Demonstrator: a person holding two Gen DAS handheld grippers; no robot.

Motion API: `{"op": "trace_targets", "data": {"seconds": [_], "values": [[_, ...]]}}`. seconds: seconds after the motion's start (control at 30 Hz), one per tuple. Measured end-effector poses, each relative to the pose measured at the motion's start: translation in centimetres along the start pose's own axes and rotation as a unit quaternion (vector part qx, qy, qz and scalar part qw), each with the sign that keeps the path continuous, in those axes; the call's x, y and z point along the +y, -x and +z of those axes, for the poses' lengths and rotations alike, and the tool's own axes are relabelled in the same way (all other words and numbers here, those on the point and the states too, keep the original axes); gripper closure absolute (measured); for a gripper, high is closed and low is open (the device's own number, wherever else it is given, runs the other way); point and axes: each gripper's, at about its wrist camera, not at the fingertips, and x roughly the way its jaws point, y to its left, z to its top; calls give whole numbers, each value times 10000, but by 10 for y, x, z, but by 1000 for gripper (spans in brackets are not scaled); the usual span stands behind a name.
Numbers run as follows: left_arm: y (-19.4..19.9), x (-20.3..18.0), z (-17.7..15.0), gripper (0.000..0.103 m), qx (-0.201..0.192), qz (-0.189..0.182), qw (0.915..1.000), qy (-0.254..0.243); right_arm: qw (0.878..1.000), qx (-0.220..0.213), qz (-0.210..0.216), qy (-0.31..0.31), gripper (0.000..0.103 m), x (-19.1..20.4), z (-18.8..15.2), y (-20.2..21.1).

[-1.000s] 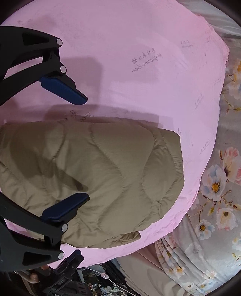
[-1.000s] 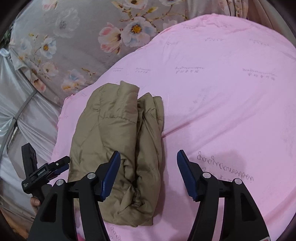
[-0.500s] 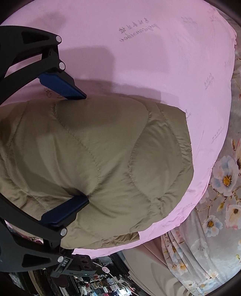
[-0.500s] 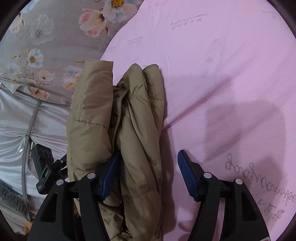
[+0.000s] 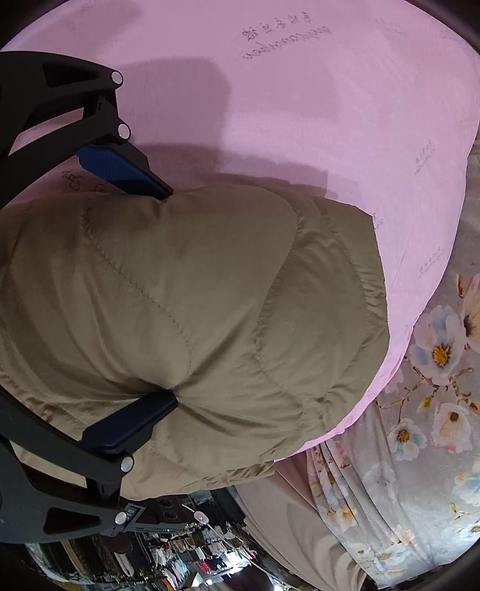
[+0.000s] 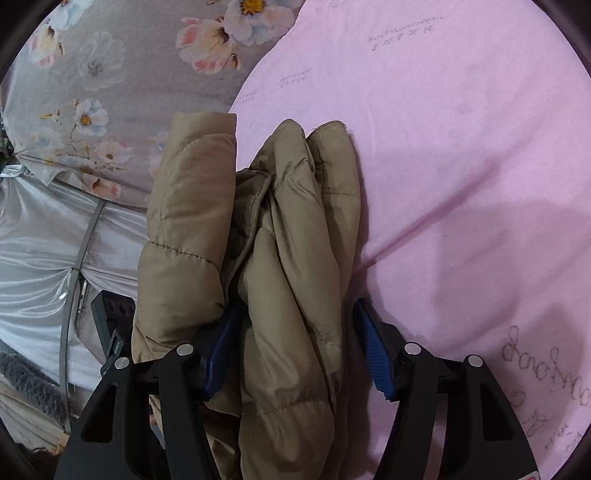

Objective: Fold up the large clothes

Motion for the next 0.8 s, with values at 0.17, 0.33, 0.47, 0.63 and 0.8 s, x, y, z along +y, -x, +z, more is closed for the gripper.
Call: {"op": "trace_targets", "data": {"seconds": [0.17,0.33,0.47,0.63,0.8], "values": [[0,3,-1,5,-7,-168,9998,-86,9993,88,351,-121,57,-3,1,-13],[4,-13,-5,7,-95,15,9990,-427,9990,51,434,-87,69,-4,-3,-15],[15,-34,-8,22,-310,353,9953,-847,9991,-324,149,214,84,15,-10,-4],[30,-61,2,35,-673,708,9858,-1366,9929,-774,-120,899,90,61,-9,9],[42,-78,21,40,-1020,918,9756,-1715,9859,-967,-259,1339,90,89,3,8]]}}
